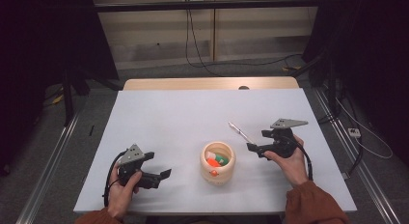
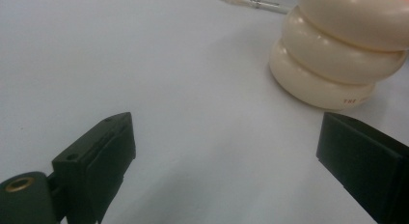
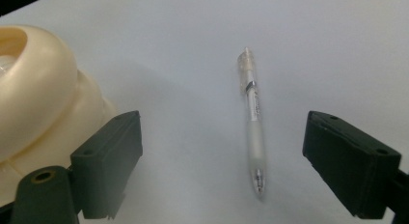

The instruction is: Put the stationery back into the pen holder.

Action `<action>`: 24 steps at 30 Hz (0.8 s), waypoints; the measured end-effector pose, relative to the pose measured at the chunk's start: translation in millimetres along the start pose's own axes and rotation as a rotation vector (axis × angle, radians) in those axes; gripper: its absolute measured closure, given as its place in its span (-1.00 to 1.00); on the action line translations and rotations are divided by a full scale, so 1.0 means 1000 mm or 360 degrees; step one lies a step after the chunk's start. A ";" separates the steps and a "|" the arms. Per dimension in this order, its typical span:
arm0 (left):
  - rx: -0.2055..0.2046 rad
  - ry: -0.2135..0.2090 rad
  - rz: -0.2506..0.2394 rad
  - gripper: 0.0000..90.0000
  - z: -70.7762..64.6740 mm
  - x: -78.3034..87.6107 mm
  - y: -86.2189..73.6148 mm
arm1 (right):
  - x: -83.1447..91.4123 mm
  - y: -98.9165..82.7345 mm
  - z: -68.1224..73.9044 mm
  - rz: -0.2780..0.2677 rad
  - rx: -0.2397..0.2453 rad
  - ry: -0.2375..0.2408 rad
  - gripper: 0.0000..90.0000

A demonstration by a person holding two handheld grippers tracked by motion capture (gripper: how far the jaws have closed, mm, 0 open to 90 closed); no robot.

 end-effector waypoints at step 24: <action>-0.0020 0.0007 0.0025 -0.86 0.000 -0.002 0.000 | -0.036 0.027 -0.027 0.0413 0.0043 -0.0004 -0.13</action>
Point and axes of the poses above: each handheld gripper's, and its own axes: x roughly backward along the jaws, y roughly out of its top, z roughly to its left, the point moved 2 cm from there along -x, roughly forward along the jaws, and after that the axes turned 12 degrees about z, right-handed, at the moved point
